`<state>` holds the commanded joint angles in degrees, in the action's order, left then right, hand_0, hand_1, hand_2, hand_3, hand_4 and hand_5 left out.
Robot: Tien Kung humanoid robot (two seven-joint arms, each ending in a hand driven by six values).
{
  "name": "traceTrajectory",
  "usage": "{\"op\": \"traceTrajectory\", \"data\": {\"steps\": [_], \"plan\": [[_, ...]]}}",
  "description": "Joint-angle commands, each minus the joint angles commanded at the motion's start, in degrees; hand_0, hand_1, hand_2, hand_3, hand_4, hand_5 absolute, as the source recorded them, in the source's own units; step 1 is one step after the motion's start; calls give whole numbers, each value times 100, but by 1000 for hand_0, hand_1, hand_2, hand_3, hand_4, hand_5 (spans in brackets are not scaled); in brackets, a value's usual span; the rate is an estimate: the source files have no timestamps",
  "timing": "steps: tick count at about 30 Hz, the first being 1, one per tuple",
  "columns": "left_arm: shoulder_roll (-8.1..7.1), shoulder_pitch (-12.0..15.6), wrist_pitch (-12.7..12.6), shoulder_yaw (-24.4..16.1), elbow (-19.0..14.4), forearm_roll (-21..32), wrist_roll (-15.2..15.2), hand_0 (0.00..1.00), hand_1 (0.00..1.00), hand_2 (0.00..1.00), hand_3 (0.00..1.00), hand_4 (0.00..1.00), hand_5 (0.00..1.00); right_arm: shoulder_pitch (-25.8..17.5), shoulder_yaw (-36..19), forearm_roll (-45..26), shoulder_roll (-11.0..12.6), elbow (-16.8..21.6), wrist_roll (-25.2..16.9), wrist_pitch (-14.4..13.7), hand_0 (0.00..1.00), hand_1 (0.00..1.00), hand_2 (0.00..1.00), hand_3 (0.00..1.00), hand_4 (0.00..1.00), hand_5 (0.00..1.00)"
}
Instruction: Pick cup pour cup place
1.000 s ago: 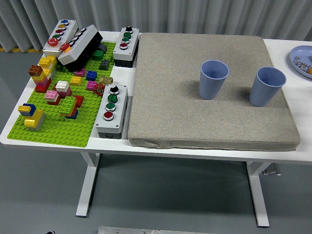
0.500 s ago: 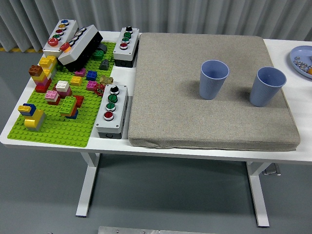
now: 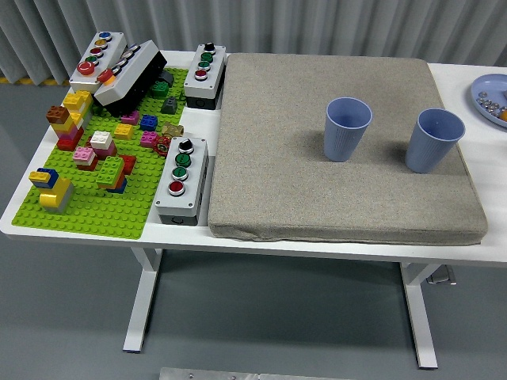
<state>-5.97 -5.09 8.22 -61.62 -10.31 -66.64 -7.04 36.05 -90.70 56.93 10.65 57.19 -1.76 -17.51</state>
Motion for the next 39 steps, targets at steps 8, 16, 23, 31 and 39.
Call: {"op": "traceTrajectory", "data": {"steps": [8, 16, 23, 31, 39], "plan": [[-10, -16, 19, 111, 0, 76, 5, 806, 752, 820, 723, 516, 998, -2, 25, -30, -14, 2, -2, 16, 878, 768, 768, 788, 832, 998], [-27, -57, 35, 195, 0, 150, 13, 807, 753, 820, 723, 519, 998, 17, 47, -40, -19, 16, 5, 19, 879, 769, 771, 790, 828, 998], [-23, -60, 20, 203, 0, 164, 24, 807, 753, 820, 723, 519, 998, 0, 80, -29, -31, 42, 15, 24, 880, 770, 771, 790, 825, 998], [-26, -60, 5, 227, 0, 174, 40, 807, 754, 820, 723, 520, 998, -41, 120, -33, -33, 80, 23, 28, 882, 771, 773, 790, 823, 998], [-22, -45, -13, 202, 0, 155, 44, 808, 754, 821, 723, 520, 998, -93, 163, -16, -52, 109, 34, 55, 885, 773, 775, 793, 820, 998]]}}
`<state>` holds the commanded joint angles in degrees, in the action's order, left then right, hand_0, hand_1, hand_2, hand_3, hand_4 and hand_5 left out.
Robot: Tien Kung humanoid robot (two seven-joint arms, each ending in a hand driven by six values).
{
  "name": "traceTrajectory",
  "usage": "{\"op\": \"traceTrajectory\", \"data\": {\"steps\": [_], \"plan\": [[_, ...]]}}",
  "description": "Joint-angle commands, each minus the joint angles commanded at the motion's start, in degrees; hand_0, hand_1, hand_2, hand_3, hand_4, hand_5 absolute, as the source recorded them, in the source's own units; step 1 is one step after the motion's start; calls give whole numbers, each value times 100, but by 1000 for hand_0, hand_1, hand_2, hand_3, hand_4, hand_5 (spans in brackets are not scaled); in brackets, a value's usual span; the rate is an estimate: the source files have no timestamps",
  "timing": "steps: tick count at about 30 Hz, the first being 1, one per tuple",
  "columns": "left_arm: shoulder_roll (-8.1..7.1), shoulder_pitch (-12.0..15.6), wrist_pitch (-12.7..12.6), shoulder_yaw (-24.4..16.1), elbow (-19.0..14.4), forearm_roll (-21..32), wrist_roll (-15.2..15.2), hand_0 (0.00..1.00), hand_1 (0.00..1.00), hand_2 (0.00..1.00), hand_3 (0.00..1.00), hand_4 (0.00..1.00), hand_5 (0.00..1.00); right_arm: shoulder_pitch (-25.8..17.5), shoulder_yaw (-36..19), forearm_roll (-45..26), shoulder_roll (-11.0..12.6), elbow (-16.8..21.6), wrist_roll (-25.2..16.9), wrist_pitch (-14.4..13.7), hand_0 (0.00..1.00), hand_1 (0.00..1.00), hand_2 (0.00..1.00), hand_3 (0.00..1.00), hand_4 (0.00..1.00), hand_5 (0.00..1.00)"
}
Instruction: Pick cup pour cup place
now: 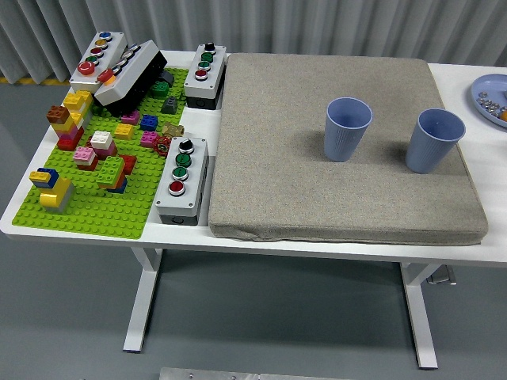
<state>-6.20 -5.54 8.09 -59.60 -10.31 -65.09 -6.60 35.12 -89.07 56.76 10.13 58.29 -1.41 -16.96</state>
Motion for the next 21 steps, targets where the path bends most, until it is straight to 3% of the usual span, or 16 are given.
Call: {"op": "traceTrajectory", "data": {"steps": [21], "plan": [[3, 23, -53, -61, 0, 52, -11, 806, 754, 830, 727, 517, 998, -11, 295, -18, -66, 29, 6, 28, 884, 775, 776, 794, 817, 998]]}}
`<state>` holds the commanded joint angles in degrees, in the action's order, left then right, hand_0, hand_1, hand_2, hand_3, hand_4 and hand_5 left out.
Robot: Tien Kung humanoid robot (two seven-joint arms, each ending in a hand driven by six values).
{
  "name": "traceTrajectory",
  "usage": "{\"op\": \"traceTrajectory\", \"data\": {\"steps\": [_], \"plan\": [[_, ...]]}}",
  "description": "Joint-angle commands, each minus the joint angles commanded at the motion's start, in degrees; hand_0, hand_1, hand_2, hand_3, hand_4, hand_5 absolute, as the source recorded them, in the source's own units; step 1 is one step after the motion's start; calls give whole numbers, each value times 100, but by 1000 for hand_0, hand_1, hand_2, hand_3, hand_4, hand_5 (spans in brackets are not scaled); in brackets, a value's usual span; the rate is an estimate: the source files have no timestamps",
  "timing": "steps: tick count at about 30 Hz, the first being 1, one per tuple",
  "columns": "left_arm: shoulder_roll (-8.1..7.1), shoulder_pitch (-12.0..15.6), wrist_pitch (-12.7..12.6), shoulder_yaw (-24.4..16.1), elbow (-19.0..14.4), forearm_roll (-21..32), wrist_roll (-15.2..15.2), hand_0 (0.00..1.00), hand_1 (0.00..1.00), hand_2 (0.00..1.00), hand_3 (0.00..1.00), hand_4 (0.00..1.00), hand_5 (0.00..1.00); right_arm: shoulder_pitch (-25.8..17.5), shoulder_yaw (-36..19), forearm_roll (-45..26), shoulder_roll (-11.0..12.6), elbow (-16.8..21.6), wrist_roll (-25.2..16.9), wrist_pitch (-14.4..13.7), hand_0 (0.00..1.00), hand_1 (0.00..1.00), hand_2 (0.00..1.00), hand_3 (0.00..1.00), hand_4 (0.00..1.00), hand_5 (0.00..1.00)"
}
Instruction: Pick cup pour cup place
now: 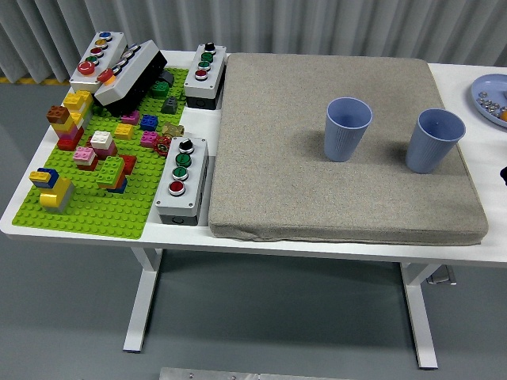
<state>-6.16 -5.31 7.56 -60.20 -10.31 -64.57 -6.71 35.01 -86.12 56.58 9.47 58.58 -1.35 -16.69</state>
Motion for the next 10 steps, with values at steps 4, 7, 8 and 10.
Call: {"op": "traceTrajectory", "data": {"steps": [4, 7, 8, 10], "plan": [[-3, 8, 4, -9, 0, -10, -2, 807, 754, 830, 728, 515, 998, -15, -8, 4, 3, 2, 1, 4, 884, 775, 778, 794, 816, 998], [-1, 10, 3, -9, 0, -11, 1, 807, 754, 830, 728, 515, 998, -19, -17, 3, 9, 5, 2, 8, 884, 775, 778, 794, 816, 998], [-1, 11, 4, 1, 0, -9, 5, 807, 754, 830, 728, 515, 998, -21, -19, 1, 12, 5, 0, 11, 884, 775, 778, 794, 816, 998], [0, 15, 5, 1, 0, -8, 6, 807, 754, 830, 728, 515, 998, -23, -21, 0, 17, 6, -1, 11, 884, 775, 778, 794, 816, 998]]}}
